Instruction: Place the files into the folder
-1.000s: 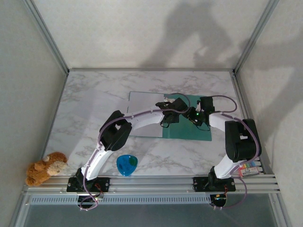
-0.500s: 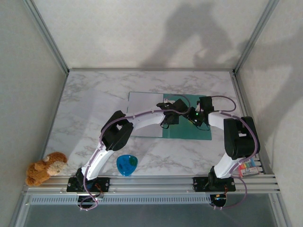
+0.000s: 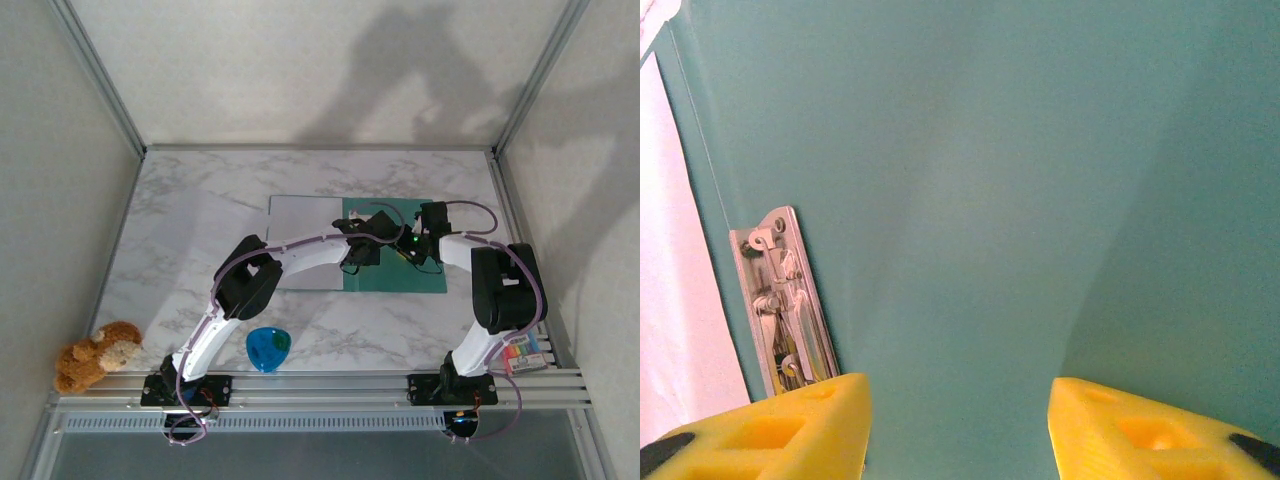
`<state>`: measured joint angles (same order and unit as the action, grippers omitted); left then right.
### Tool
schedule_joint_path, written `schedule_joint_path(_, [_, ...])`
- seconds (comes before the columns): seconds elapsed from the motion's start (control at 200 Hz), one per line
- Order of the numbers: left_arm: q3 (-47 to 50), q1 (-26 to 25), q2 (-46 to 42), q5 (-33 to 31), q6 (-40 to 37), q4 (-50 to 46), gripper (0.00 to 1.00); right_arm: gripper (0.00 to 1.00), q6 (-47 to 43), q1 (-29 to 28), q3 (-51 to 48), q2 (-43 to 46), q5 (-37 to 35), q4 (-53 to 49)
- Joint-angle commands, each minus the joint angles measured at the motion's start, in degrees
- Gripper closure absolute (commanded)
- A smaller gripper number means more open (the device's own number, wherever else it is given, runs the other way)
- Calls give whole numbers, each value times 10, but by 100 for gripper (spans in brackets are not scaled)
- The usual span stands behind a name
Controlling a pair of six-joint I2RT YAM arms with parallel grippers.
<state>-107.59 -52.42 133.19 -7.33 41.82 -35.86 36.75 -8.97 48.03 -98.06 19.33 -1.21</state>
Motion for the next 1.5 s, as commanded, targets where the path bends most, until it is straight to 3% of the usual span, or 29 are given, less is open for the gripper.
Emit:
schedule_joint_path(0.0, [-20, -4, 10, -17, -3, -16, 79, 49, 2, 1, 4, -14, 3, -19])
schedule_joint_path(0.125, [-24, -4, 10, -25, -3, -19, 74, 50, 3, 0, 5, -16, 6, -18])
schedule_joint_path(0.411, [-36, -3, 20, -26, -4, -27, 80, 50, 2, 0, 7, -16, 8, -20])
schedule_joint_path(0.831, [-38, -5, 21, -43, 4, -43, 75, 50, 4, 0, 9, -24, 14, -20])
schedule_joint_path(1.497, [-37, -6, 27, -25, 1, -37, 84, 51, 4, 0, 12, -31, 22, -19])
